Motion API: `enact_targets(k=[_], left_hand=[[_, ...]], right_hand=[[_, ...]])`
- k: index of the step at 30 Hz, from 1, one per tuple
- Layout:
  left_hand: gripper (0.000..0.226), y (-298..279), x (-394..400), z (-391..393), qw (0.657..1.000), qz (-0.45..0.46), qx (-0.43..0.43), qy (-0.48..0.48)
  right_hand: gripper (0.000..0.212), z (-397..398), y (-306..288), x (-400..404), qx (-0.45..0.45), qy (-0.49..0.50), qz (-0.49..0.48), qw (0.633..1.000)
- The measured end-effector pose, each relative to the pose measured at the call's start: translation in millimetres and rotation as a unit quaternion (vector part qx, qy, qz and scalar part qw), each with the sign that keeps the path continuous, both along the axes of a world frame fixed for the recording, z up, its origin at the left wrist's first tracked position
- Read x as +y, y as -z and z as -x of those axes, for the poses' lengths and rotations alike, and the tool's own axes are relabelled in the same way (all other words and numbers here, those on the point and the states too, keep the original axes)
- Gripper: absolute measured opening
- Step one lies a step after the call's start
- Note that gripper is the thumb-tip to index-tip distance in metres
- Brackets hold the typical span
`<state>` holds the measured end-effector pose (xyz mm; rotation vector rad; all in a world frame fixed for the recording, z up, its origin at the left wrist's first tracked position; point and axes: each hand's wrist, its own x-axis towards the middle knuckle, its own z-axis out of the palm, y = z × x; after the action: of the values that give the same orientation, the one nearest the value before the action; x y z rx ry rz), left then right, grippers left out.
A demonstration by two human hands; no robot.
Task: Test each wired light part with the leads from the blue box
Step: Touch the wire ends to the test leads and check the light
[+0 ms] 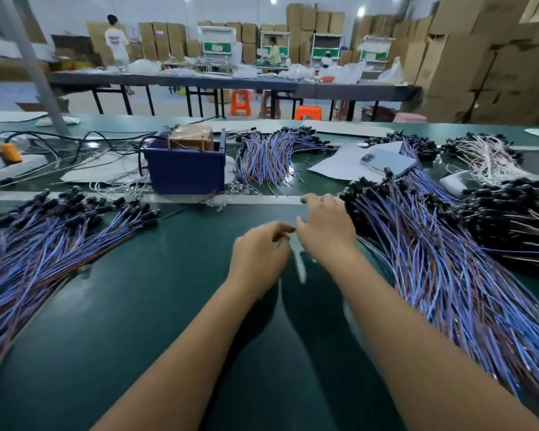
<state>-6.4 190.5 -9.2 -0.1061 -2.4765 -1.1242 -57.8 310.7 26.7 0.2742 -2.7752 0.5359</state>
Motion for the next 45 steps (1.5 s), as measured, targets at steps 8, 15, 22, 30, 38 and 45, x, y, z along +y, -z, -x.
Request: enact_targets(k=[8,15,22,30,38,45], left_hand=[[0.051,2.6,-145.3,-6.9,0.949,0.15,-0.1,-0.26],[0.046,4.5,-181.8,8.4,0.931,0.113,-0.167,-0.304],[0.036,9.4,-183.5,13.0,0.919,0.074,-0.127,-0.365],[0.023,8.9,-189.0,4.7,0.938,-0.047,0.037,-0.342],[0.029,-31.2,-120.6,-6.2,0.899,-0.425,0.055,0.09],[0.054,-25.9,-111.7,-10.3,0.876,-0.346,-0.245,0.231]], right_hand=[[0.038,-10.4,39.2,-146.0,-0.09,-0.112,0.081,0.986],[0.025,-4.7,42.7,-143.6,-0.11,-0.1,0.158,0.976],[0.023,-8.1,43.9,-143.6,-0.102,-0.118,0.17,0.973],[0.019,-13.6,45.4,-145.9,-0.062,-0.132,0.211,0.967],[0.041,-17.6,21.2,-152.9,-0.361,-0.218,0.633,0.649],[0.029,-3.4,20.5,-129.5,-0.371,-0.151,0.742,0.538]])
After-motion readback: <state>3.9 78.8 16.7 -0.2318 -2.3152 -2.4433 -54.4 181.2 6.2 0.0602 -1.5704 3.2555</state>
